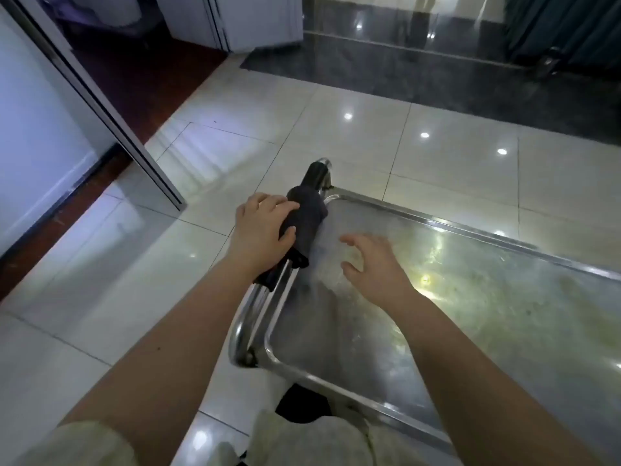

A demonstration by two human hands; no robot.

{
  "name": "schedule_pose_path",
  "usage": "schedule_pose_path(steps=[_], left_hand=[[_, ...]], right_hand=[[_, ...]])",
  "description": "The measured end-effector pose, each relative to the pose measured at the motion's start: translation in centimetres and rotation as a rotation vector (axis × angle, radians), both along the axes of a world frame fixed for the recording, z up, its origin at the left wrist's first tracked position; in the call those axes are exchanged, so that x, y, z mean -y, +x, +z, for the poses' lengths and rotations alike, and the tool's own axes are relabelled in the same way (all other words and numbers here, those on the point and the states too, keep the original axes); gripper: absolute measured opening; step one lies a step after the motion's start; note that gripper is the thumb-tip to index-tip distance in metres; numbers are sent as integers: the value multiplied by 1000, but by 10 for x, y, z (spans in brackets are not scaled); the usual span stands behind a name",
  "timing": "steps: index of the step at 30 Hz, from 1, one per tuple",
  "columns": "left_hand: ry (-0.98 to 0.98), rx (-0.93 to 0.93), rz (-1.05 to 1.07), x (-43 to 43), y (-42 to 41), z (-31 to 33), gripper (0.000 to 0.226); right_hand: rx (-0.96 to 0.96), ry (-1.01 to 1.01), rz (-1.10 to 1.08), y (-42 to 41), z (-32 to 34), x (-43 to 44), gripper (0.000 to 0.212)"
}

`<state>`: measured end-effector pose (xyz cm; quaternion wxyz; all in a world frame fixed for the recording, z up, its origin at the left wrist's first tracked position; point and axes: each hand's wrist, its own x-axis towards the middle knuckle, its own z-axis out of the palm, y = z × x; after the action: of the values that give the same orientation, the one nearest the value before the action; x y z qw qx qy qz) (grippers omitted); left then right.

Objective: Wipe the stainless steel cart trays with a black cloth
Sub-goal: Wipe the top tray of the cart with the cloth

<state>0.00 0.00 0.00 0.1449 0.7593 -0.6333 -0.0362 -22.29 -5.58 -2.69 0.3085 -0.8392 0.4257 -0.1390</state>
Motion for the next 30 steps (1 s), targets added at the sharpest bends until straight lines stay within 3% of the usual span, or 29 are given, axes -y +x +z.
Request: schedule_pose_path(steps=[8,15,20,22,25,30], left_hand=[[55,-77,-117,42,60,-28,44],[11,-210,-175,47,68,-42,44],[49,-453,-242,53,67,-26,76],[64,-432,-255,60,61,-16,81],[23,-385,-264,66,48,-3,69],[-136,-246,-310,62,7,13,33]], right_hand=[[29,146,-136,91,-12,51,53],[387,428,-390,110,-27,57,29],[385,329,-361,111,0,60,18],[436,196,-319,109,19,56,28],[562,193,-317,93,43,45,34],[670,126,-414,30,66,24,26]])
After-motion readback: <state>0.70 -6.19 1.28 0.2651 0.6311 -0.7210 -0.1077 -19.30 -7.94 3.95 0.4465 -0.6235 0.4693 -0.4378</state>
